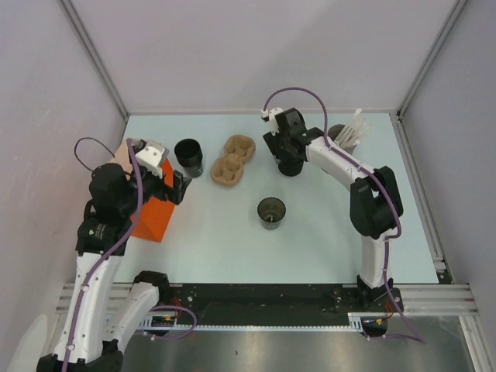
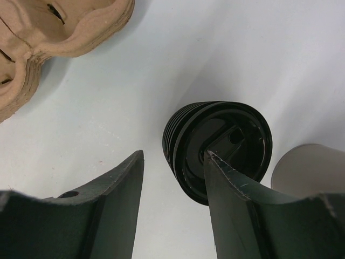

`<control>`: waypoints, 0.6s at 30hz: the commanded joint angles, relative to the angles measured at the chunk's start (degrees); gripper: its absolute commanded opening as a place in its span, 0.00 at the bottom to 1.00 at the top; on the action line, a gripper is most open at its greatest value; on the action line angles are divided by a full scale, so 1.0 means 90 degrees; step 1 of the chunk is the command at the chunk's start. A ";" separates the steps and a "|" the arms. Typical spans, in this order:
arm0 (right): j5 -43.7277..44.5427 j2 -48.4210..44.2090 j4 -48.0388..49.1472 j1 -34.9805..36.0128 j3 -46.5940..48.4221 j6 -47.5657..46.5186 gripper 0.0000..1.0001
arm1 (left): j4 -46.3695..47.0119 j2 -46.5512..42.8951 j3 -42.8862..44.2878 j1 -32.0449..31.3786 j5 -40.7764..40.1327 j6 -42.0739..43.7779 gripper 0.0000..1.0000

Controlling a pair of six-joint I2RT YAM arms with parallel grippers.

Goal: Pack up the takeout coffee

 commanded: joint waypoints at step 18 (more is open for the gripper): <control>-0.0236 0.0217 0.0051 -0.0155 -0.0089 0.0023 0.50 | 0.0168 -0.0084 -0.0040 0.0068 0.0172 -0.0053 1.00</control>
